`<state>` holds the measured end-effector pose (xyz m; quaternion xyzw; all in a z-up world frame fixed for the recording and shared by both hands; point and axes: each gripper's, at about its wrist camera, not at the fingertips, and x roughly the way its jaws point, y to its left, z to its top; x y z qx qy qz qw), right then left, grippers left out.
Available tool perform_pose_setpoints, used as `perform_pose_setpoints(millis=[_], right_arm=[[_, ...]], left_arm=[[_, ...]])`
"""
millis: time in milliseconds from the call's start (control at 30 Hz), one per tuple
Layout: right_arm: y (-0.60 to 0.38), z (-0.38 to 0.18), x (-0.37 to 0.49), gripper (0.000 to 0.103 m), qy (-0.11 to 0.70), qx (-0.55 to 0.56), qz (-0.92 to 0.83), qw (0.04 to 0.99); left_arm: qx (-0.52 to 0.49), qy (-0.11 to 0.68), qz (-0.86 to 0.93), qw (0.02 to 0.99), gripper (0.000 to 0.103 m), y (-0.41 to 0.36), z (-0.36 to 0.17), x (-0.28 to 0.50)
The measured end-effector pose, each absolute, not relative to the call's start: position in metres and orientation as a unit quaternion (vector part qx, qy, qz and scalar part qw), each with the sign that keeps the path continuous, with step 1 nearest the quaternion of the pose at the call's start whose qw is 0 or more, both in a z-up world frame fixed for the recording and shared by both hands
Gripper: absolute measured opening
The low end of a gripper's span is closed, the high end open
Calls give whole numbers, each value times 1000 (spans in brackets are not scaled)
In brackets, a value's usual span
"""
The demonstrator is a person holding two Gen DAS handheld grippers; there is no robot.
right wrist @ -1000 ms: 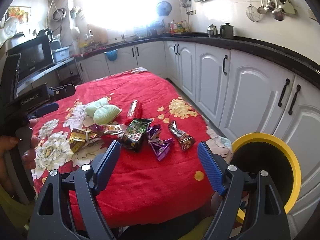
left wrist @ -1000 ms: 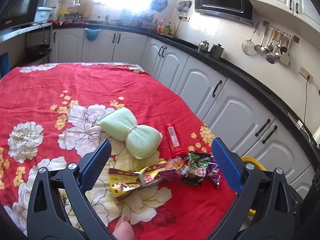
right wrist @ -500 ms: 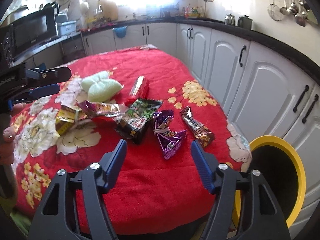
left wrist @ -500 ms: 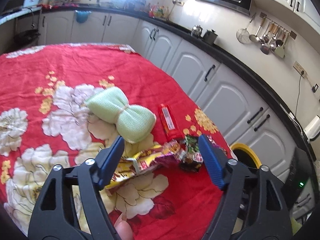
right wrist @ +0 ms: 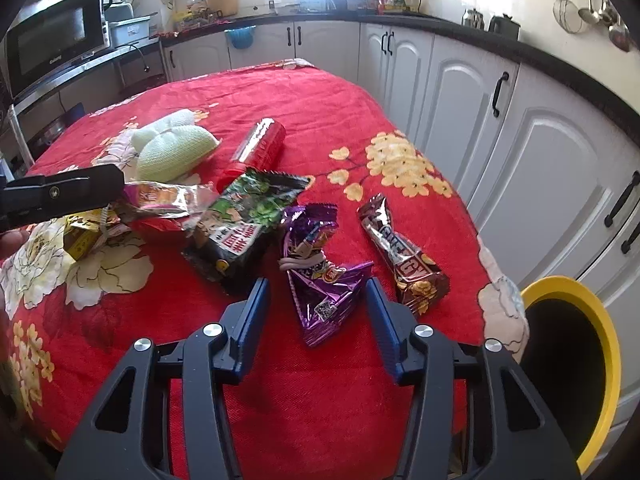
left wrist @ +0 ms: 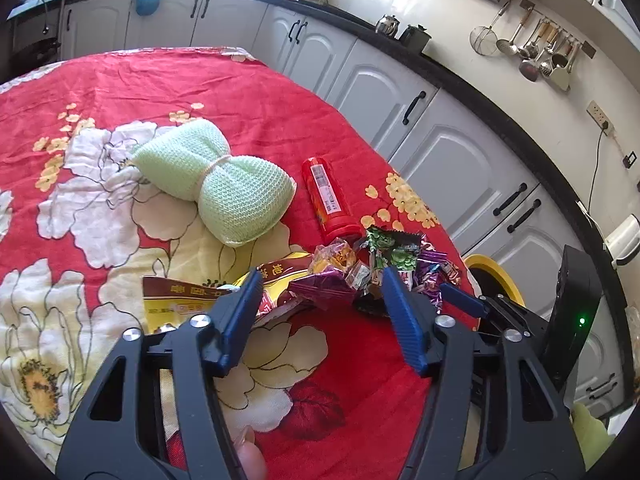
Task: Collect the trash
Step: 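Grasp candy wrappers with the left tool while the right tool grasps a purple wrapper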
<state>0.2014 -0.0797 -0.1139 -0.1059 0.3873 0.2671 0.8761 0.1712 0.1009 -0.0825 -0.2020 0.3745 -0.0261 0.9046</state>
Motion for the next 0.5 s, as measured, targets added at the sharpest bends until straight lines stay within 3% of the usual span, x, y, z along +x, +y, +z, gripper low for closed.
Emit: perform_pose_setpoints(millis=[233,367,500], right_arm=[[-81,-118,203,38,391,-90,270,875],[-82,-119,202,35,391,-79,271,876],[-84,-119,200,33,393,-71,274,875]], left_arm=[[-207,378,-20,902,36,101,-91,176],[-210,378,-21,902,24,101,-93,176],[-212,375,-27,902,23,102,-92,176]])
